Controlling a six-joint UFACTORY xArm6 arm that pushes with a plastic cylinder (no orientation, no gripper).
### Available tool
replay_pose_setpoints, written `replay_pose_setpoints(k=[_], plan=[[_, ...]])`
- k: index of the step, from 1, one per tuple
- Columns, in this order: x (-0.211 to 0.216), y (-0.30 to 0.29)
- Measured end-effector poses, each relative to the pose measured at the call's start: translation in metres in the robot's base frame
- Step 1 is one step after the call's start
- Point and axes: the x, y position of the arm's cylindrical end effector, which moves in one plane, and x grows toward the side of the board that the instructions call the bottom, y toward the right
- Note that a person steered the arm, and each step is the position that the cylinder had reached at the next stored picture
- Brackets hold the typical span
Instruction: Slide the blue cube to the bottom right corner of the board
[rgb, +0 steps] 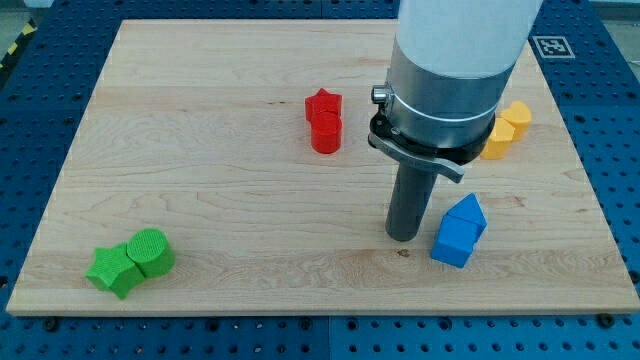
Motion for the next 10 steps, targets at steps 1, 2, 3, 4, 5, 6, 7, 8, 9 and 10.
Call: replay_pose_setpoints(k=[1, 2, 3, 4, 5, 6, 7, 8, 9, 10], plan=[[0.004, 0.009], [0.007, 0.026], [0.008, 0.045], [0.013, 0.061], [0.018, 0.07], [0.037, 0.055], [0.048, 0.059], [0.048, 0.075], [0.048, 0.102], [0.048, 0.12]])
